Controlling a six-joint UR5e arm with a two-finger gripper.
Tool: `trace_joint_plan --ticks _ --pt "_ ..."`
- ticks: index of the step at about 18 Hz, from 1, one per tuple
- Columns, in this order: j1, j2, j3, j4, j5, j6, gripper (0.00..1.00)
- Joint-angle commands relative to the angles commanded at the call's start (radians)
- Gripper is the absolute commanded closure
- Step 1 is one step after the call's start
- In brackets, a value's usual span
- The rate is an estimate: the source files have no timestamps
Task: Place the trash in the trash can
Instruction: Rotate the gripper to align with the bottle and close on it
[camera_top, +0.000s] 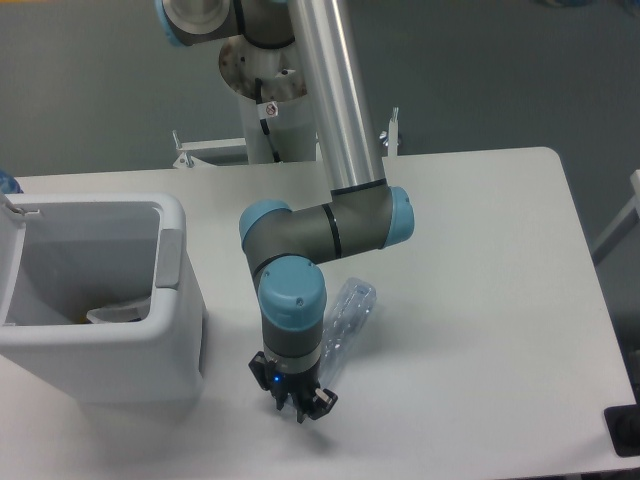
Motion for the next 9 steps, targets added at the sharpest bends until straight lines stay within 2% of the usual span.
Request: trace_joint_plan --ticks 9 --pt "0.018 0.023 0.005 -0.002 -0.003 -0.011 0.74"
